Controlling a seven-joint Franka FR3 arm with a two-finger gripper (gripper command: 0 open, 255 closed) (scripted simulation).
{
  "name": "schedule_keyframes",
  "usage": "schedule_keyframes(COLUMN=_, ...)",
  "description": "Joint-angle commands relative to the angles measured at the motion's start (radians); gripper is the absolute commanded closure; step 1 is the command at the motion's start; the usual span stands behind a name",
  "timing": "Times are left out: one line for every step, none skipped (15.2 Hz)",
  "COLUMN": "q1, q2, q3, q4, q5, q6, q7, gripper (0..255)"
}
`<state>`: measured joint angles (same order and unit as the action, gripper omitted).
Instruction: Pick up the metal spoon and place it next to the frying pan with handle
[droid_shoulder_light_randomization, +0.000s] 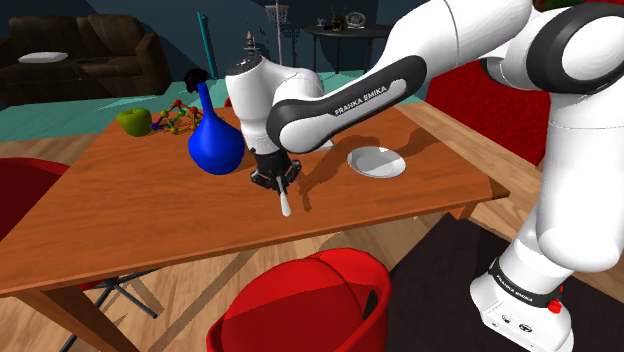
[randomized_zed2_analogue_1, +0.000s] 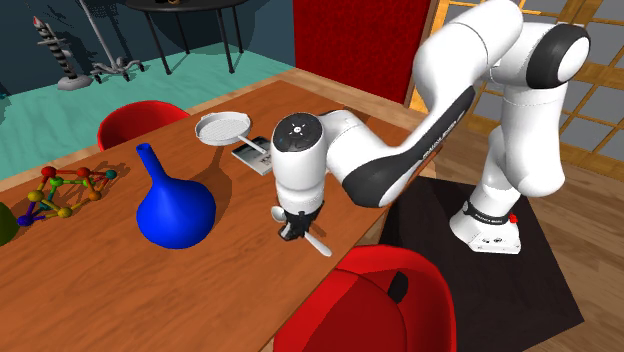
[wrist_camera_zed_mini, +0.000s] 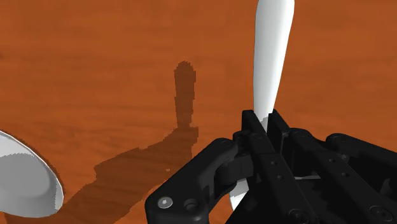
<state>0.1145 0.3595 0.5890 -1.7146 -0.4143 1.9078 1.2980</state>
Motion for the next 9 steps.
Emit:
schedule_keyframes(q1=-0.002, q2=-0.01, q3=0.003, q4=0.015, q5=0.009, q6=-0.022, q7=-0.01, gripper=255)
schedule_keyframes(q1=-0.002, q2=-0.014, q3=0.004, q4=0.023, q5=0.012, q6=-0.033, q7=-0.014, gripper=255)
schedule_keyframes(q1=-0.003, q2=-0.018, q3=0.006, q4=0.031, q5=0.016, q6=-0.045, q7=-0.018, gripper=255)
schedule_keyframes(q1=-0.003, q2=-0.022, q3=0.007, q4=0.04, q5=0.019, q6=-0.056, q7=-0.022, gripper=255)
schedule_keyframes(q1=-0.003, q2=-0.026, q3=0.008, q4=0.049, q5=0.022, q6=-0.067, q7=-0.026, gripper=255)
schedule_keyframes(q1=-0.003, q2=-0.029, q3=0.009, q4=0.058, q5=0.025, q6=-0.078, q7=-0.029, gripper=255)
schedule_keyframes(q1=-0.025, q2=-0.05, q3=0.005, q4=0.032, q5=0.034, q6=-0.064, q7=-0.052, gripper=255)
schedule_keyframes(q1=-0.047, q2=-0.069, q3=0.001, q4=0.008, q5=0.043, q6=-0.05, q7=-0.075, gripper=255)
schedule_keyframes(q1=-0.068, q2=-0.088, q3=-0.004, q4=-0.015, q5=0.051, q6=-0.037, q7=-0.098, gripper=255)
